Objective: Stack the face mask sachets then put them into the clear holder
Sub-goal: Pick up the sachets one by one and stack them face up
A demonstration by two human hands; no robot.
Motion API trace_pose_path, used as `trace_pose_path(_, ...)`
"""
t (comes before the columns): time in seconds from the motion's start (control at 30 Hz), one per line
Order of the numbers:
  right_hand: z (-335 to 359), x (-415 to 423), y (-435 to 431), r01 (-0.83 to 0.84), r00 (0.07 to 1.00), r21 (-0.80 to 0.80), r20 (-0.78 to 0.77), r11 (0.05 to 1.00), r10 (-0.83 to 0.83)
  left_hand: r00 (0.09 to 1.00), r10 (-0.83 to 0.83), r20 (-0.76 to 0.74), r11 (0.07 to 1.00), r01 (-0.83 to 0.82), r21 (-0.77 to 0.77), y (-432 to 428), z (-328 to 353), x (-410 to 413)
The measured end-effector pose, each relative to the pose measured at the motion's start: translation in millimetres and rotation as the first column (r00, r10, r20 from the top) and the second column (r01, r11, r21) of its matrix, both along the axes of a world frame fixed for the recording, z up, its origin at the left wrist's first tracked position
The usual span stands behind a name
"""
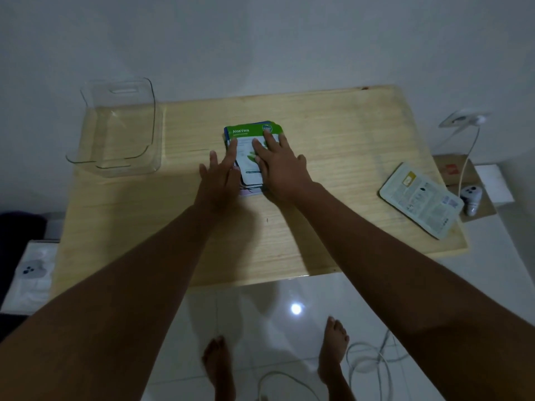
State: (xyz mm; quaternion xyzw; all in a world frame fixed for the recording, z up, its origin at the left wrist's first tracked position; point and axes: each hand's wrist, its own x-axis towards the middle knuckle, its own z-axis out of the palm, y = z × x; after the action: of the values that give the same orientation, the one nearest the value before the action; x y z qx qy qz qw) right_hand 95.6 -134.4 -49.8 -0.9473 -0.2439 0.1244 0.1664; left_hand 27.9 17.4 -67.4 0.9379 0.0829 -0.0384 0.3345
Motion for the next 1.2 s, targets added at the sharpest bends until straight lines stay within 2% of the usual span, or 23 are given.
trace_pose_path(0.13,-2,-1,-1,0.019,1.000,0.030,-0.002,0.999,-0.019,0.994,0.098,-0.048,0.991,-0.102,-0.090,-5,1,2)
trace_pose_path(0.27,3,-1,-8,-0.007,1.000,0.102,-0.018,0.995,0.009,0.999,0.054,-0.007,0.991,-0.052,0.126,-11,0,3)
trace_pose_path(0.37,7,-4,-28,0.005,1.000,0.190,-0.004,0.982,-0.005,0.998,0.067,-0.014,0.983,-0.063,0.172,-14,-1,4)
trace_pose_path(0.53,20,-19,-91,0.192,0.981,0.279,-0.062,0.941,-0.182,0.997,0.081,-0.009,0.992,-0.079,0.094,-25,1,1)
trace_pose_path(0.6,24,-19,-124,0.277,0.961,0.233,-0.052,0.932,-0.272,0.996,0.081,-0.022,0.992,-0.078,0.096,-27,1,1)
trace_pose_path(0.7,31,-14,-170,0.391,0.920,0.054,-0.037,0.919,-0.389,0.996,0.076,-0.034,0.992,-0.073,0.106,-30,2,2)
trace_pose_path(0.83,30,-12,-214,0.406,0.898,-0.186,-0.100,0.895,-0.429,0.996,0.084,-0.030,0.990,-0.080,0.114,-43,5,2)
trace_pose_path(1.03,35,-12,-240,0.574,0.777,-0.287,-0.105,0.767,-0.621,0.996,0.080,-0.045,0.991,-0.074,0.116,-52,1,5)
trace_pose_path(1.2,32,-1,-256,0.612,0.736,-0.271,-0.149,0.743,-0.660,0.996,0.081,-0.025,0.992,-0.078,0.097,-52,-2,3)
